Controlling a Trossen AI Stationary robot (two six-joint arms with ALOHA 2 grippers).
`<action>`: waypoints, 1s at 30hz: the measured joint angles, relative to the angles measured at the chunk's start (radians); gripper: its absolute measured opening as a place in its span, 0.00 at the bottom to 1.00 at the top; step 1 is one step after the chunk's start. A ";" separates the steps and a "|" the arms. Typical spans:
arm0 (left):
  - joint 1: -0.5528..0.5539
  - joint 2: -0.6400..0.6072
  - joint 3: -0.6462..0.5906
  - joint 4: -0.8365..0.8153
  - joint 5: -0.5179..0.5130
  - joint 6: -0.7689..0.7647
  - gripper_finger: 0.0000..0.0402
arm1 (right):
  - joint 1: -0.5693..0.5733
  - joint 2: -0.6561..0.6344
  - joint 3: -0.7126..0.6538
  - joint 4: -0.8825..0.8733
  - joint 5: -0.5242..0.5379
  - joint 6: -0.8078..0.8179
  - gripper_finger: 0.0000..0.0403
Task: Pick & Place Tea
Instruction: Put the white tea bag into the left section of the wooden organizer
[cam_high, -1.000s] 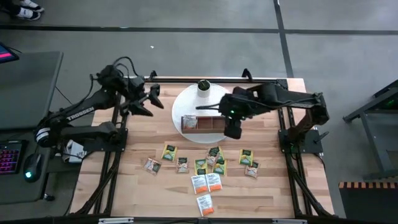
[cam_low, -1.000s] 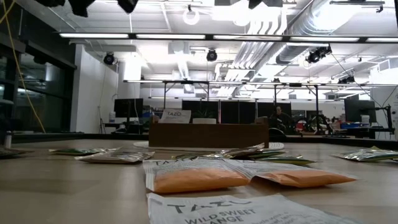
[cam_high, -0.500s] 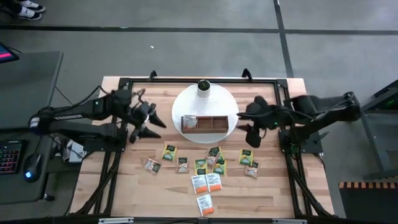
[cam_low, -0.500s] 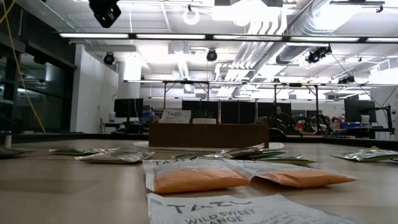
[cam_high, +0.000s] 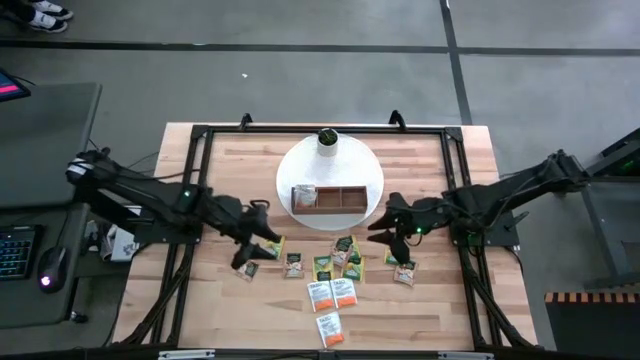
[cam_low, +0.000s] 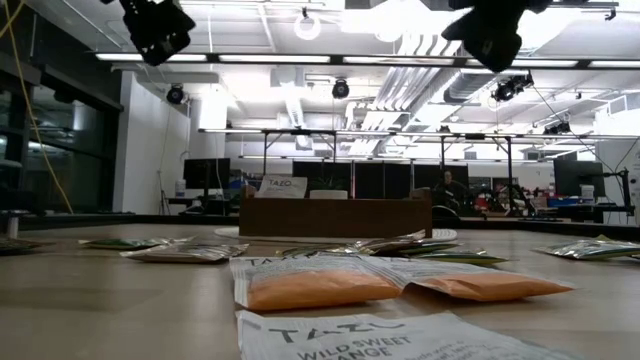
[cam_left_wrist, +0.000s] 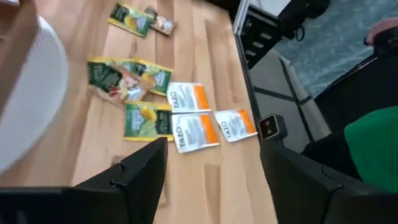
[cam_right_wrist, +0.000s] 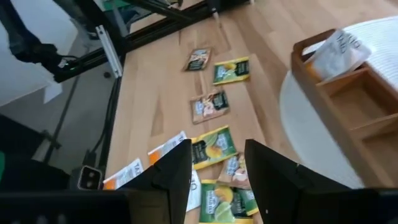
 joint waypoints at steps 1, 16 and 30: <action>-0.006 0.020 0.000 0.013 -0.005 -0.018 0.63 | 0.002 0.000 -0.015 0.014 -0.007 0.000 0.36; -0.089 0.224 0.001 0.087 -0.041 -0.126 0.63 | 0.100 0.000 -0.153 0.125 0.006 0.101 0.36; -0.114 0.369 0.001 0.239 -0.005 -0.090 0.63 | 0.200 0.219 -0.121 0.369 0.102 0.182 0.36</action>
